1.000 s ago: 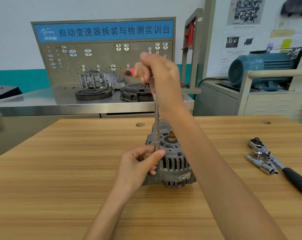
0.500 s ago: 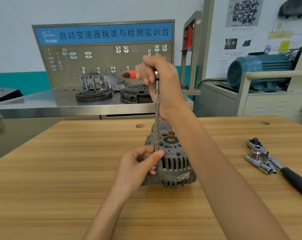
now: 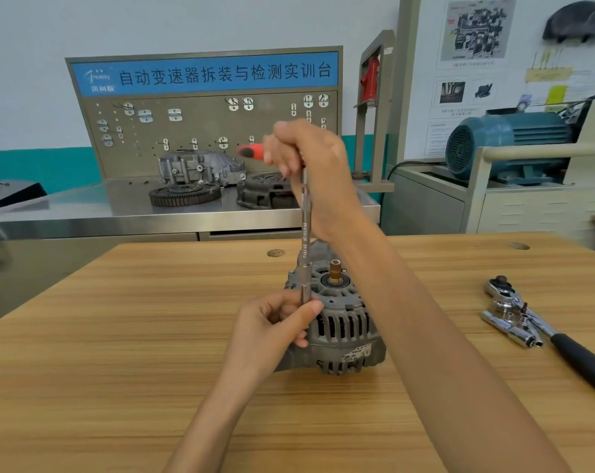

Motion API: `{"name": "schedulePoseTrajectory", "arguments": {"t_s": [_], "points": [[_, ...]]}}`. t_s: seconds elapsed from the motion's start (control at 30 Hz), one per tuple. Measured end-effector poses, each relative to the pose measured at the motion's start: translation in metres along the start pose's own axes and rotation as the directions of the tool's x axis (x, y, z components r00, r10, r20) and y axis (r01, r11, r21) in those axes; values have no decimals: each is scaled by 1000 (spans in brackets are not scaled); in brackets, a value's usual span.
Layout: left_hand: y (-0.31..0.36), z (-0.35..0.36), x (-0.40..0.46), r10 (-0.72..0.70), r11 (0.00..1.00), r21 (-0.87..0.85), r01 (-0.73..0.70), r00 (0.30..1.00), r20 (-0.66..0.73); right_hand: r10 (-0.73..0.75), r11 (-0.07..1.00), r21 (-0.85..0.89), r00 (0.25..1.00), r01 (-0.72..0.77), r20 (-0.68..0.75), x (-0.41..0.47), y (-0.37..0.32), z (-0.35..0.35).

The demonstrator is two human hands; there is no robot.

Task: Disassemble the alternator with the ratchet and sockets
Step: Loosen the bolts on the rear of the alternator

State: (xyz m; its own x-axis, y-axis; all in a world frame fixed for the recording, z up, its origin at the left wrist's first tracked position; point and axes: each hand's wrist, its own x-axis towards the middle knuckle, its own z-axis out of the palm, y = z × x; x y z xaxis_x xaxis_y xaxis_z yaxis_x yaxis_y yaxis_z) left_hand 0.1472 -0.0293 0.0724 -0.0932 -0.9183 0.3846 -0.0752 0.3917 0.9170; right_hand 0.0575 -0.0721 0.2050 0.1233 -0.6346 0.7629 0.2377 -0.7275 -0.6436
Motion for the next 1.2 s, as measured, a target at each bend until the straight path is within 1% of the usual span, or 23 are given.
{"name": "schedulePoseTrajectory", "arguments": {"t_s": [0.07,0.13,0.2,0.23,0.27,0.3,0.33,0.37,0.43,0.53,0.6,0.67,0.73,0.77,0.8,0.83,0.87,0.9,0.93,1.0,1.07,1.13,1.2], "points": [[1,0,0,-1,1000,8,1,1000,9,67,982,173,994,-81,84,2,-1,-3],[0,0,0,0,1000,2,0,1000,-4,49,988,145,998,-55,40,0,-1,-1],[-3,1,1,26,999,44,-24,999,-33,-105,991,-97,988,95,-109,-5,3,5],[-5,2,1,33,997,66,-30,998,-46,-274,923,-326,944,204,-185,-8,5,8],[-6,3,2,33,997,66,-29,998,-59,-439,790,-556,872,260,-215,-10,8,11],[-6,4,2,22,999,44,-19,998,-67,-547,651,-717,809,250,-214,-11,9,14],[-5,4,2,6,1000,12,-5,998,-65,-587,570,-793,782,216,-209,-11,9,16],[-5,4,2,-1,1000,-5,1,998,-62,-580,551,-812,788,193,-206,-9,9,17],[-5,4,1,-10,1000,-19,9,998,-55,-455,682,-707,866,189,-207,-5,7,12],[-3,2,1,-6,1000,-4,6,999,-39,-140,955,-281,978,92,-155,-1,4,1],[-2,1,1,1,1000,3,-1,1000,-10,26,999,47,999,-24,-47,2,2,-3],[-1,1,2,-2,1000,-6,2,1000,11,73,977,198,997,-74,11,3,3,-4],[-2,2,2,-7,1000,-9,6,1000,-4,4,998,57,998,0,-64,1,5,1],[-3,3,2,-9,1000,-10,9,1000,-19,-110,988,-121,984,94,-138,-2,8,5],[-3,4,2,-10,1000,-12,9,999,-36,-287,911,-360,936,200,-205,-4,11,9],[-4,5,2,-10,1000,-15,9,999,-49,-463,760,-602,854,244,-238,-7,14,12],[-4,6,2,-16,1000,-17,16,998,-58,-581,608,-764,776,214,-245,-9,17,15],[-4,6,2,-23,1000,-19,22,998,-62,-634,533,-828,731,176,-253,-9,17,17],[-3,6,2,-26,1000,-15,25,998,-62,-633,534,-828,730,172,-256,-8,17,17],[-3,5,2,-11,1000,-1,11,998,-55,-484,723,-656,838,218,-254,-6,13,10],[-2,4,1,-1,1000,6,2,999,-41,-225,923,-356,956,147,-189,-5,6,5],[-2,2,0,-8,1000,-11,8,999,-31,-28,997,-79,996,22,-80,-1,2,2],[-3,2,0,-15,1000,-19,14,999,-31,60,995,77,998,-59,-13,2,3,3]]}}
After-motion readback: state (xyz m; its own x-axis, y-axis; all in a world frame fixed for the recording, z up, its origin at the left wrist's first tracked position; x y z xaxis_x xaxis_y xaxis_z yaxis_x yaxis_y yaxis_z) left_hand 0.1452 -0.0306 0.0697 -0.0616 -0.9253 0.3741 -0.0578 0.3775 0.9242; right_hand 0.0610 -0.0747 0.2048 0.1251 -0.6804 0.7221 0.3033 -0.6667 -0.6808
